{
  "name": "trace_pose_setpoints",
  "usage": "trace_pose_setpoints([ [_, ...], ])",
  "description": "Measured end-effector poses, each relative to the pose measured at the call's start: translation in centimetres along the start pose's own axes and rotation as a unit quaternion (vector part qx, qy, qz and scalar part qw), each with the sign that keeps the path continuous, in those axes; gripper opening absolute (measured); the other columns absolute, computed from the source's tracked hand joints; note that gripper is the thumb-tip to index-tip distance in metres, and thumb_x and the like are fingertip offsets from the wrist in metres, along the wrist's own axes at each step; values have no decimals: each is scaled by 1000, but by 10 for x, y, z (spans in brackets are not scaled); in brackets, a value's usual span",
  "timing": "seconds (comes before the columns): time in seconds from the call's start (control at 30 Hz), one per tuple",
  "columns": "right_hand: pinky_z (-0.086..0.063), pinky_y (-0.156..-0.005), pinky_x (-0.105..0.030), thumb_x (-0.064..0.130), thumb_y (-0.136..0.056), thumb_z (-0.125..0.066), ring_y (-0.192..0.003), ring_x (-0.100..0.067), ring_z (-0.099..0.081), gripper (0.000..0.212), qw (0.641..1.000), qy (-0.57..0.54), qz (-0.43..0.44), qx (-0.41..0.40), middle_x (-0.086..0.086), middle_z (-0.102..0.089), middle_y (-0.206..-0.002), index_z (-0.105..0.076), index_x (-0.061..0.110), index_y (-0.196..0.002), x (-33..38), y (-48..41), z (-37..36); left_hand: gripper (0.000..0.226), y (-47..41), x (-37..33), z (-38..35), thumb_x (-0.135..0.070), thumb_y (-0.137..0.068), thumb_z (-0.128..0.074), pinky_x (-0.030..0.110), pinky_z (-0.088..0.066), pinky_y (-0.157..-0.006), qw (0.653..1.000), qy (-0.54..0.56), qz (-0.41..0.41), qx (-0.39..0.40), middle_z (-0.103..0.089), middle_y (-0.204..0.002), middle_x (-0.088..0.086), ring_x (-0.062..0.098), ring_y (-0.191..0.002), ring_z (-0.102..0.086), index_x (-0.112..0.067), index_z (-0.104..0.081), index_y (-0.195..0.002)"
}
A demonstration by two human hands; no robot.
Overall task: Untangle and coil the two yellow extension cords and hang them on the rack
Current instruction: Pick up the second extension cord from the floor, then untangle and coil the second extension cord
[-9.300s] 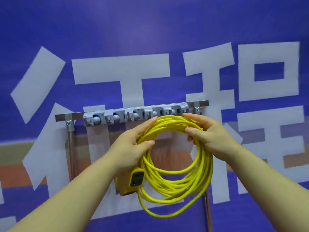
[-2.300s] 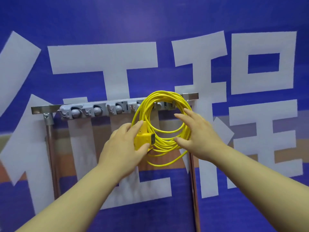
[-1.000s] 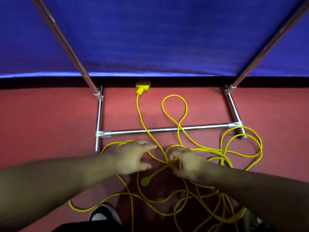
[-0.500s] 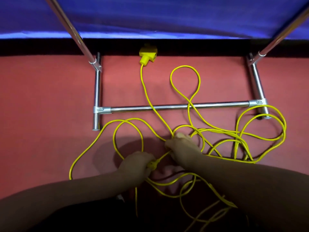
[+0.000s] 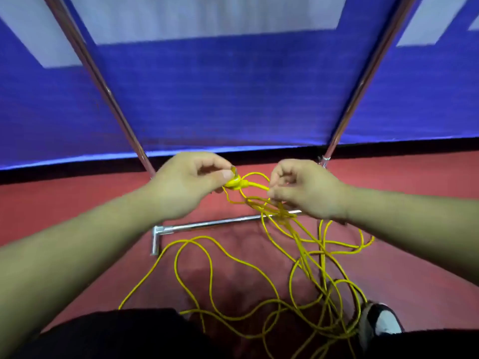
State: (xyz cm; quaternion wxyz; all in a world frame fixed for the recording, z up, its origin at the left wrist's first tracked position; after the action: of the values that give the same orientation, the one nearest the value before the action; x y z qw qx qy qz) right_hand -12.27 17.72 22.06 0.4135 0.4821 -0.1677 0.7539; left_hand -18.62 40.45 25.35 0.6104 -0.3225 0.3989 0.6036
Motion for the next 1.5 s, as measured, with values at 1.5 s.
trace_pose_setpoints([
  [1.5,-60,-80,-32,24,-88,-74,-86,-15,-75,13,969,-171,-25,-176,-3,-77,-93,-73,20,-100,128,127,67,15,74,-157,-57,-6,-95,-64,31,-57,-73,984,103,-65,-128,-75,-75,4,15,-70,-71,-16,-75,-90],
])
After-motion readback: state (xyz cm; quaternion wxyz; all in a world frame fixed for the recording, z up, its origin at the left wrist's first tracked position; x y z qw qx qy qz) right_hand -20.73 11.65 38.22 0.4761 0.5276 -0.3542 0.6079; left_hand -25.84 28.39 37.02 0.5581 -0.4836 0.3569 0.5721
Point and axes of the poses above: each hand's wrist, its own y-axis away from the middle knuckle, its own z-axis out of the back of the hand, x = y × z, the point moved 2 cm from there along -y, towards the middle knuckle
